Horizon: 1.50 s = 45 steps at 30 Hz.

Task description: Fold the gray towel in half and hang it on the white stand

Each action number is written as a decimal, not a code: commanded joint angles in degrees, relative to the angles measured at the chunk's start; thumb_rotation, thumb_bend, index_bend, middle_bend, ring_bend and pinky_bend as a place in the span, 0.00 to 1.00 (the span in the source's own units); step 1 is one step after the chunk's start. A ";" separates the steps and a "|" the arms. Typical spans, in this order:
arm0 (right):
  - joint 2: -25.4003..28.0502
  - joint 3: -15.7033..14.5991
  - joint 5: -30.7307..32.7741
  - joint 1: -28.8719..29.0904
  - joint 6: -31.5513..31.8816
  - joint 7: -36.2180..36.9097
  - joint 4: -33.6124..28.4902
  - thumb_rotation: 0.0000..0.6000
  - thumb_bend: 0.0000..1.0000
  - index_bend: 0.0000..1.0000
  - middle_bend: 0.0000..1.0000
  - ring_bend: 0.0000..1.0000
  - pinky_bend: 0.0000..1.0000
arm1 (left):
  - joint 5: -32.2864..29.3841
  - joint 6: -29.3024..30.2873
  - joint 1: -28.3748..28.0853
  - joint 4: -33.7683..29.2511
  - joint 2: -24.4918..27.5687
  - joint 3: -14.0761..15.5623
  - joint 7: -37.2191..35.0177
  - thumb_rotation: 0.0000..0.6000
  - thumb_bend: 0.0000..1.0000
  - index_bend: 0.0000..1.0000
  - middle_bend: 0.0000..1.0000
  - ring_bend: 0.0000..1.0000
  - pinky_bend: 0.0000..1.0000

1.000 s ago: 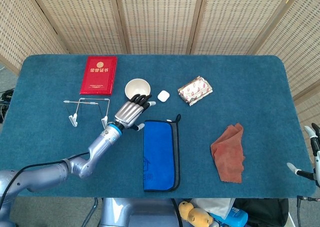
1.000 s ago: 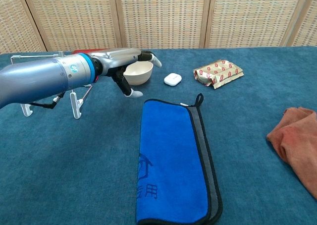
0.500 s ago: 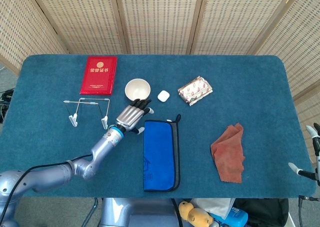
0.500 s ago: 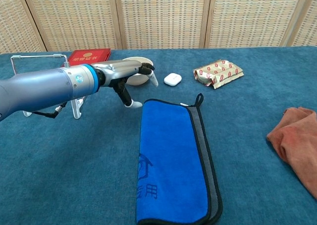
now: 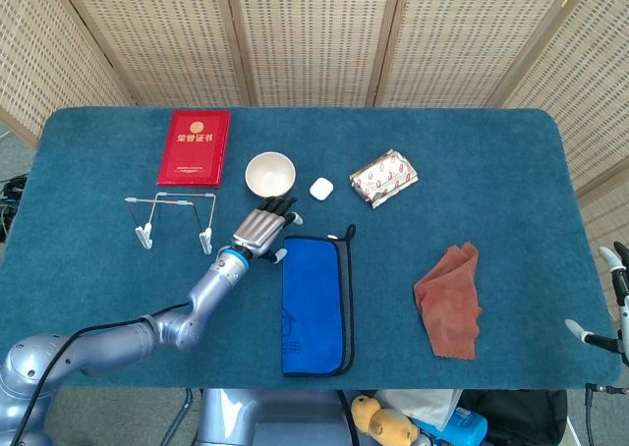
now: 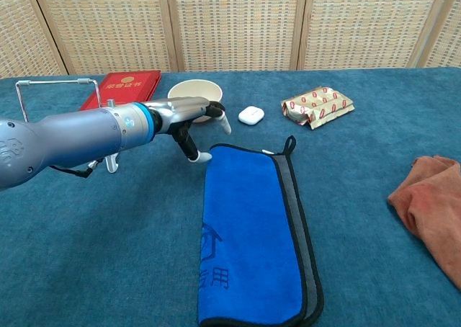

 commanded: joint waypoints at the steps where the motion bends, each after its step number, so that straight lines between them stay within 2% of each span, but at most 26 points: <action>1: 0.06 -0.04 -0.13 0.01 -0.01 0.28 0.03 1.00 0.00 0.00 0.00 0.00 0.00 | -0.77 -0.50 -0.37 0.74 -0.80 -0.25 -0.20 1.00 0.37 0.25 0.00 0.00 0.01; 9: 0.18 0.00 -0.11 -0.01 -0.02 1.17 0.33 1.00 0.00 0.00 0.00 0.00 0.00 | -2.46 -0.68 -1.02 2.62 -2.32 -0.08 0.99 1.00 0.37 0.25 0.00 0.00 0.01; 16: 0.34 0.06 0.18 -0.02 -0.19 1.48 0.23 1.00 0.00 0.00 0.00 0.00 0.00 | -1.10 1.12 -0.91 2.94 -1.68 0.17 1.87 1.00 0.37 0.26 0.00 0.00 0.00; 26: 0.40 0.05 0.13 -0.01 -0.14 1.27 -0.05 1.00 0.00 0.00 0.00 0.00 0.00 | 1.06 1.10 -0.29 0.15 -0.04 0.23 0.02 1.00 0.37 0.26 0.00 0.00 0.00; 45: 0.41 0.10 0.42 0.16 -0.60 1.67 0.27 1.00 0.00 0.00 0.00 0.00 0.00 | -3.63 -1.51 -1.61 5.24 -4.26 -0.98 0.54 1.00 0.38 0.27 0.00 0.00 0.00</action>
